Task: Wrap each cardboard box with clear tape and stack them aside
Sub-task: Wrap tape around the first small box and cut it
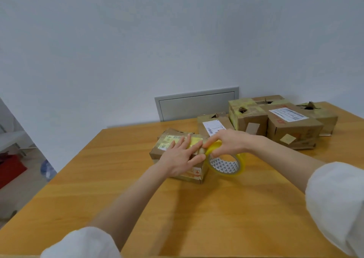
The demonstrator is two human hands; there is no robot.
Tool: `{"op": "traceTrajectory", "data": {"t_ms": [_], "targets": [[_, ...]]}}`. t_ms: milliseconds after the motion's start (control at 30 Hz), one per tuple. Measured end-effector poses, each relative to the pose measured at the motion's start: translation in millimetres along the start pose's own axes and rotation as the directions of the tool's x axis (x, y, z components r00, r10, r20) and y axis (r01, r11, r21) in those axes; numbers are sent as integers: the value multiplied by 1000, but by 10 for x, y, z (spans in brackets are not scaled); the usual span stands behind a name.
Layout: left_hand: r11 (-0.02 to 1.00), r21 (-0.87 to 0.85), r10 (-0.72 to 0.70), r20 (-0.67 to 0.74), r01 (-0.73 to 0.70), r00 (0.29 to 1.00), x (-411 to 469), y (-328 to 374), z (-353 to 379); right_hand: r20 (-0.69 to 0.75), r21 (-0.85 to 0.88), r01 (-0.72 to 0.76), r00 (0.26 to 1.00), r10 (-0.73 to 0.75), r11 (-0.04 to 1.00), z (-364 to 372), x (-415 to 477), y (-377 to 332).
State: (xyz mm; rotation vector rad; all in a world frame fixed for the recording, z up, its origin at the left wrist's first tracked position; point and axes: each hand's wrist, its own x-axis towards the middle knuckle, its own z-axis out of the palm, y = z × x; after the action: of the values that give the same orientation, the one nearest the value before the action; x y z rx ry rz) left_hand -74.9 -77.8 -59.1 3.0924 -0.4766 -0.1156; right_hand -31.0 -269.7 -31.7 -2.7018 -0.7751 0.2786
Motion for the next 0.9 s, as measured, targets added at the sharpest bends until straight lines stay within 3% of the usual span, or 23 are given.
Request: {"op": "traceTrajectory", "data": {"t_ms": [67, 133, 200, 333, 467, 567, 767, 900], "targets": [[1000, -9, -20, 41, 20, 999, 15, 24, -84, 5, -5, 23, 1000, -23, 1000, 14, -16, 34], [996, 22, -81, 30, 81, 996, 68, 126, -107, -9, 108, 38, 999, -38, 993, 39, -98, 100], [987, 83, -136, 3, 135, 991, 118, 267, -57, -54, 262, 8, 999, 6, 965, 73, -196, 229], [980, 110, -160, -72, 167, 985, 156, 376, -14, -101, 381, -48, 991, 93, 923, 156, -332, 453], [981, -153, -148, -221, 116, 964, 119, 306, -120, -332, 496, 88, 938, 95, 864, -104, -267, 245], [897, -441, -214, -400, 17, 891, 77, 263, -384, -474, 501, 178, 875, 97, 847, -552, -165, -38], [661, -750, -395, -334, 13, 856, 52, 115, -473, -527, 551, 304, 849, 41, 777, -799, 32, -421], [622, -783, -425, -331, 7, 842, 24, 18, -424, -525, 490, 333, 850, -33, 806, -767, 108, -534]]}}
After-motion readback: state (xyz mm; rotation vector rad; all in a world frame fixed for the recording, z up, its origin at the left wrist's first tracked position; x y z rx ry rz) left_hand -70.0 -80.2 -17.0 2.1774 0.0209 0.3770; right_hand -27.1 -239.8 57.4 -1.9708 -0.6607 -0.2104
